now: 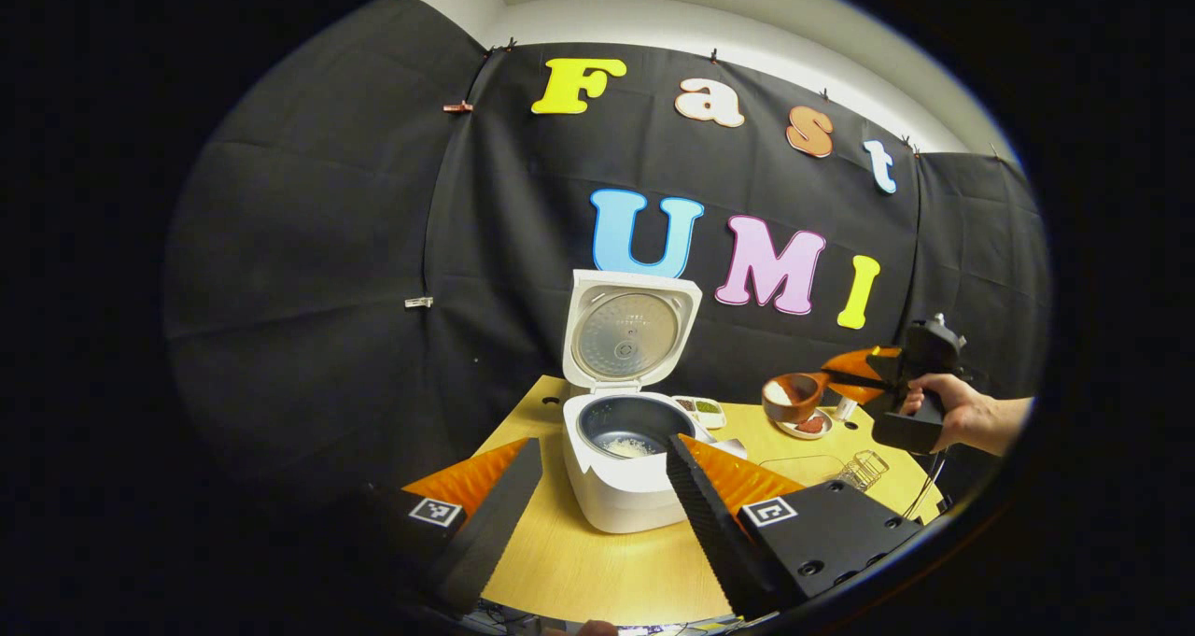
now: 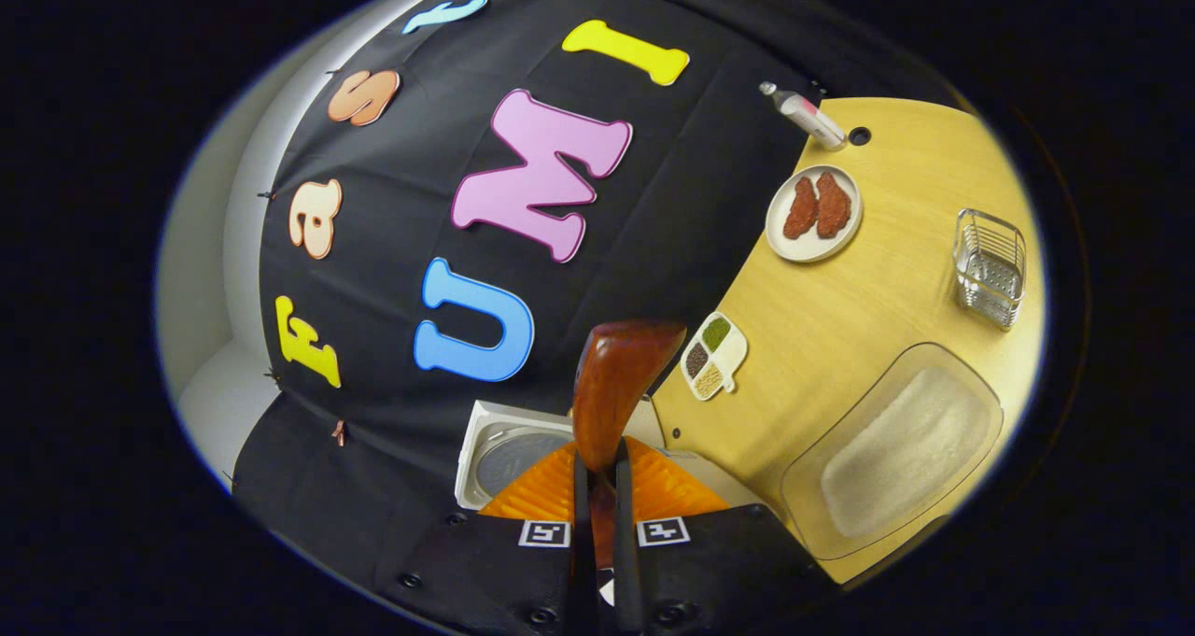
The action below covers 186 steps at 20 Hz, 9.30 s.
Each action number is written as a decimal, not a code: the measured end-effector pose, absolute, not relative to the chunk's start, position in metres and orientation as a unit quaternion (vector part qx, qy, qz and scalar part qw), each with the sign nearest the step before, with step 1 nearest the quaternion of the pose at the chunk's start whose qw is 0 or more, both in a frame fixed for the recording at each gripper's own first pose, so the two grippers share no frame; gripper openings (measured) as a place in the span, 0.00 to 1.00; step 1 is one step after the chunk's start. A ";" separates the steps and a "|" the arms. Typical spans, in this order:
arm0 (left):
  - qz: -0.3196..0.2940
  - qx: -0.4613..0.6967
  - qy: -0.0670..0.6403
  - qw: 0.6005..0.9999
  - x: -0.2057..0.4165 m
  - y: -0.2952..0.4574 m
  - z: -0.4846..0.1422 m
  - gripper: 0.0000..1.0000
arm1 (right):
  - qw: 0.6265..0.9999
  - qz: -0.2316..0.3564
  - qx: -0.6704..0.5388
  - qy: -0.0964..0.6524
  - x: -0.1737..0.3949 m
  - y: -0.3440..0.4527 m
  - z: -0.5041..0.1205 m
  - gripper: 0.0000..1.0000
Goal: Close the left gripper, press the button to open the rice cooker; take a wooden spoon from the chopstick holder with the right hand, scoop a spoonful of rice and pour it into the rice cooker, then put the wooden spoon back into the chopstick holder.
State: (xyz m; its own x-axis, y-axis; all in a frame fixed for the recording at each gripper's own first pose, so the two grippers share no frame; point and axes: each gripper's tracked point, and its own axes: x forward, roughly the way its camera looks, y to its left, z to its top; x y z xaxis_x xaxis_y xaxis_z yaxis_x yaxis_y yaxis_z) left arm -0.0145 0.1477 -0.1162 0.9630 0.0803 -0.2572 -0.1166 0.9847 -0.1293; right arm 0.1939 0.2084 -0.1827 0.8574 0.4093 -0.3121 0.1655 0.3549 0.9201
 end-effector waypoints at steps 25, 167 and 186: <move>0.096 -0.102 0.145 0.979 -0.046 0.205 -0.146 0.95 | 0.929 0.192 0.157 0.276 0.259 0.433 -0.242 0.11; 0.012 -0.010 -0.060 0.998 0.229 0.109 0.079 0.95 | 0.995 0.000 0.010 0.096 0.027 0.012 -0.088 0.99; 0.088 0.021 0.054 0.994 0.427 0.145 -0.046 0.95 | 0.987 -0.088 0.045 0.126 -0.034 -0.040 -0.087 1.00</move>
